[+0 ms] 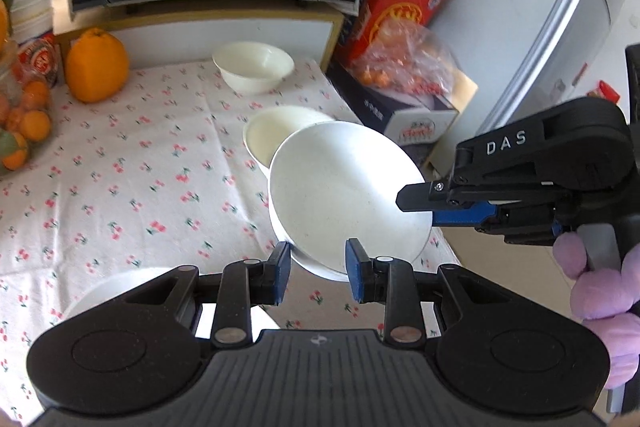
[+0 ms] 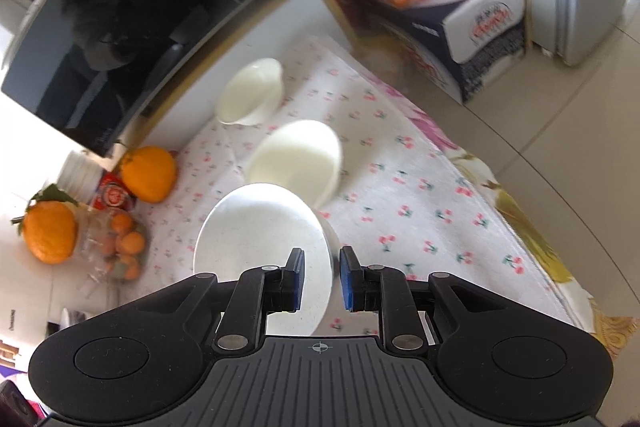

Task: Organize plates and bowls
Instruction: 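Lift the white bowl and carry it toward the cream bowls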

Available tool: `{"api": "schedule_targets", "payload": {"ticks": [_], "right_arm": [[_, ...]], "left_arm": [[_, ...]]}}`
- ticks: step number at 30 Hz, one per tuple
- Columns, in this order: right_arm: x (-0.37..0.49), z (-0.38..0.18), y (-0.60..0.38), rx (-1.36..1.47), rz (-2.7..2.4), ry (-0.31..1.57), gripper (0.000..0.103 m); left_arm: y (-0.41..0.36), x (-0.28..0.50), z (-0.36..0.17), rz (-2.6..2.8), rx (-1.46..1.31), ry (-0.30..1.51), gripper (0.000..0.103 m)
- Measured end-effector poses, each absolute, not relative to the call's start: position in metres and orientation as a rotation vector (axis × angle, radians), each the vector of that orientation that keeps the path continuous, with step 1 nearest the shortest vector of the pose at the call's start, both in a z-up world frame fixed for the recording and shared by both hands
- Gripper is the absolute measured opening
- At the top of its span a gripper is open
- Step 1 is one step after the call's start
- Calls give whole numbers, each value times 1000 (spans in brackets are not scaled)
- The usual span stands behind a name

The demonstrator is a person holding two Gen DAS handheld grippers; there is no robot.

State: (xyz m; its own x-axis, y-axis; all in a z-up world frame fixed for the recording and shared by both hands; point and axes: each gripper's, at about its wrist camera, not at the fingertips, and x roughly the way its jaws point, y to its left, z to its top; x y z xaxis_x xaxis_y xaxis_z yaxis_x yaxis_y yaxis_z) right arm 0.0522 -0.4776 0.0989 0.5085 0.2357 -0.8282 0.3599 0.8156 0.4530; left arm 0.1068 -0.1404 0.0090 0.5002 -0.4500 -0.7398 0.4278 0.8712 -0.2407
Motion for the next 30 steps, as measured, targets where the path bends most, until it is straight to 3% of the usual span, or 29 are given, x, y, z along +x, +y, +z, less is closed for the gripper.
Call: {"api": "schedule_targets", "payload": {"ticks": [30], "right_arm": [[60, 53, -487, 623, -140, 1219, 21]], "left_arm": [[-158, 111, -23, -531, 36, 1048, 27]]}}
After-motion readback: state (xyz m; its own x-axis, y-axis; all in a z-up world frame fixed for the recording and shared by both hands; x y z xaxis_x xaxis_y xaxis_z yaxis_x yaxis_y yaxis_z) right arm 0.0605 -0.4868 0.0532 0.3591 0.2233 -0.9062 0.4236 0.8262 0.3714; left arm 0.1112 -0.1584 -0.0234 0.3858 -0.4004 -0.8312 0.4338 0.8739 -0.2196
